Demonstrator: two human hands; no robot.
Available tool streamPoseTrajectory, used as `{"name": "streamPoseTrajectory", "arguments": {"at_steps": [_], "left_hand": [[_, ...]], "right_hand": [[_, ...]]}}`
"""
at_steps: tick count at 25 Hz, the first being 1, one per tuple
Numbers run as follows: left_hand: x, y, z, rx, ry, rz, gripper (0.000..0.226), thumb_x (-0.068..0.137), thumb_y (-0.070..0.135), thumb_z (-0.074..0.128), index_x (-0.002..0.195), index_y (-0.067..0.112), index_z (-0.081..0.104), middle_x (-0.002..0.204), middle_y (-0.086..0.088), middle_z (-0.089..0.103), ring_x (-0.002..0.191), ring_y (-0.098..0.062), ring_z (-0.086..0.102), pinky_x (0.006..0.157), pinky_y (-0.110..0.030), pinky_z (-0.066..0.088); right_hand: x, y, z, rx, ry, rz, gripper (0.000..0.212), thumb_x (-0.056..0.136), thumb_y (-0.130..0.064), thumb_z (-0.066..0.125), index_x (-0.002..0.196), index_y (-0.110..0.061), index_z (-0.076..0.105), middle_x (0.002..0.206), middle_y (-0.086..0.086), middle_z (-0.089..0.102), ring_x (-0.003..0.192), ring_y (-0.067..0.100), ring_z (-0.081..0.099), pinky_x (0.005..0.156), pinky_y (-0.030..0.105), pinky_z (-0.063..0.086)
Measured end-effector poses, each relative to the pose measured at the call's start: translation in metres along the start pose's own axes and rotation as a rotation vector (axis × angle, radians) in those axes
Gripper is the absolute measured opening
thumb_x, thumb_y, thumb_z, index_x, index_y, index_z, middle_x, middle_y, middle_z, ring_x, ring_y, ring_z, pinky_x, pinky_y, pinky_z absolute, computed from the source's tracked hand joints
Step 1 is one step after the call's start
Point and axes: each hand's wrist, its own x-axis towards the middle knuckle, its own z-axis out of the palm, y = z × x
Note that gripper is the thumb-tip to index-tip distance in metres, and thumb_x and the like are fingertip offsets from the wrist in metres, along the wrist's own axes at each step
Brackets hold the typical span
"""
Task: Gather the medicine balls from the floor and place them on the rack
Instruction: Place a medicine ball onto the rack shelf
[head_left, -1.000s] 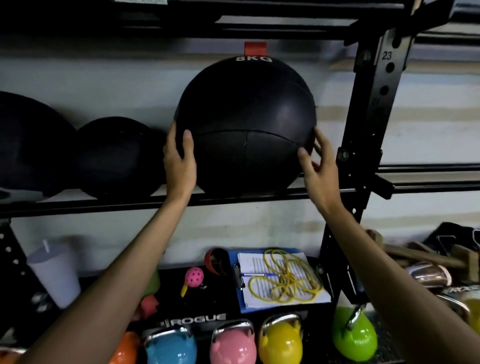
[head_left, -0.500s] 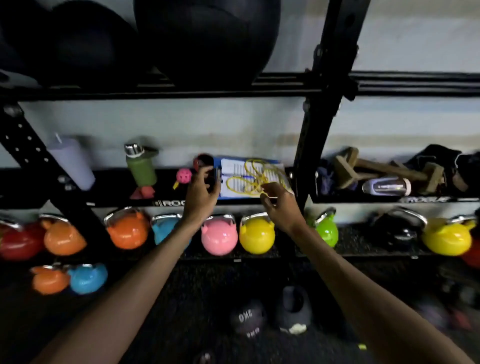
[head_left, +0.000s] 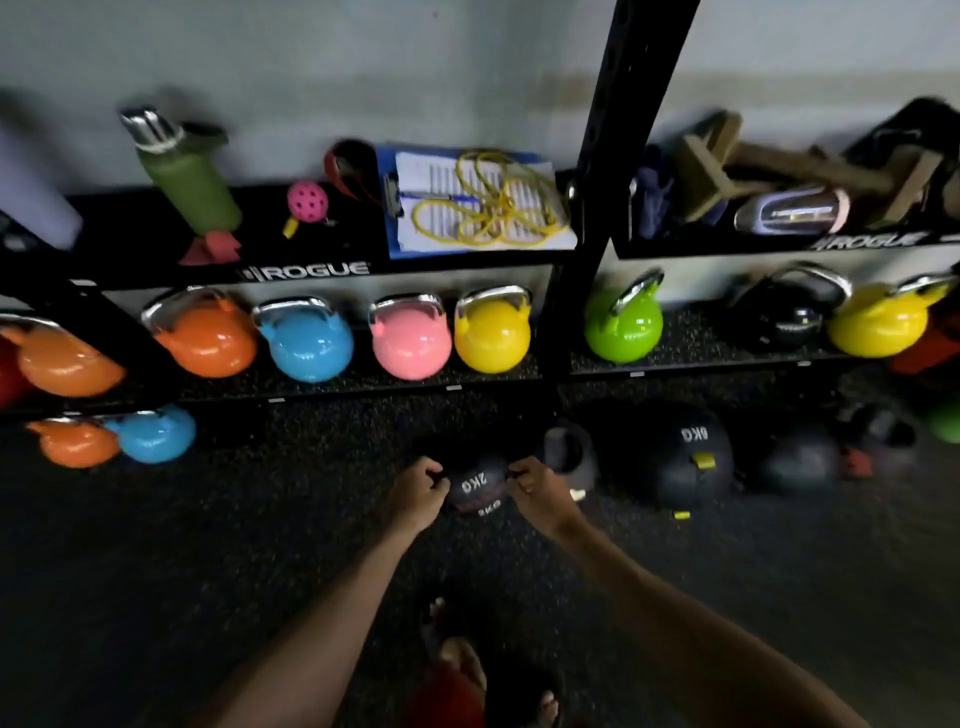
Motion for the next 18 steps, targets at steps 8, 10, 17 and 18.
{"name": "streamPoseTrajectory", "arguments": {"at_steps": [8,10,17,18], "left_hand": [[0.051,-0.079,0.077,0.069,-0.219,-0.186,0.035,0.091,0.022,0.070,0.120,0.003,0.063,0.117,-0.018,0.068,0.108,-0.031,0.063,0.088,-0.031,0.047],[0.079,-0.096,0.102,0.070,-0.222,-0.212,0.038,0.091,0.023,0.070,0.123,0.004,0.061,0.119,-0.017,0.066,0.110,-0.031,0.062,0.087,-0.031,0.046],[0.216,-0.169,0.212,-0.038,-0.108,-0.299,0.068,0.085,0.046,0.074,0.139,0.013,0.050,0.141,-0.019,0.049,0.131,-0.034,0.047,0.109,-0.041,0.040],[0.237,-0.180,0.227,-0.065,-0.103,-0.310,0.078,0.082,0.055,0.073,0.144,0.017,0.045,0.146,-0.018,0.044,0.135,-0.034,0.043,0.113,-0.044,0.037]], "right_hand": [[0.045,0.075,0.086,0.143,-0.110,0.372,0.037,0.102,-0.029,0.052,0.131,-0.006,0.058,0.128,0.017,0.061,0.121,0.034,0.057,0.097,0.033,0.043],[0.069,0.106,0.110,0.202,-0.134,0.395,0.025,0.099,-0.024,0.056,0.112,-0.006,0.068,0.113,0.021,0.066,0.107,0.037,0.062,0.090,0.038,0.047],[0.193,0.257,0.205,0.653,-0.165,0.602,0.039,0.097,-0.041,0.060,0.127,-0.017,0.055,0.111,0.009,0.060,0.101,0.025,0.060,0.079,0.041,0.054],[0.211,0.275,0.216,0.713,-0.178,0.628,0.043,0.098,-0.047,0.057,0.130,-0.019,0.052,0.117,0.009,0.059,0.107,0.028,0.060,0.085,0.046,0.055]]}}
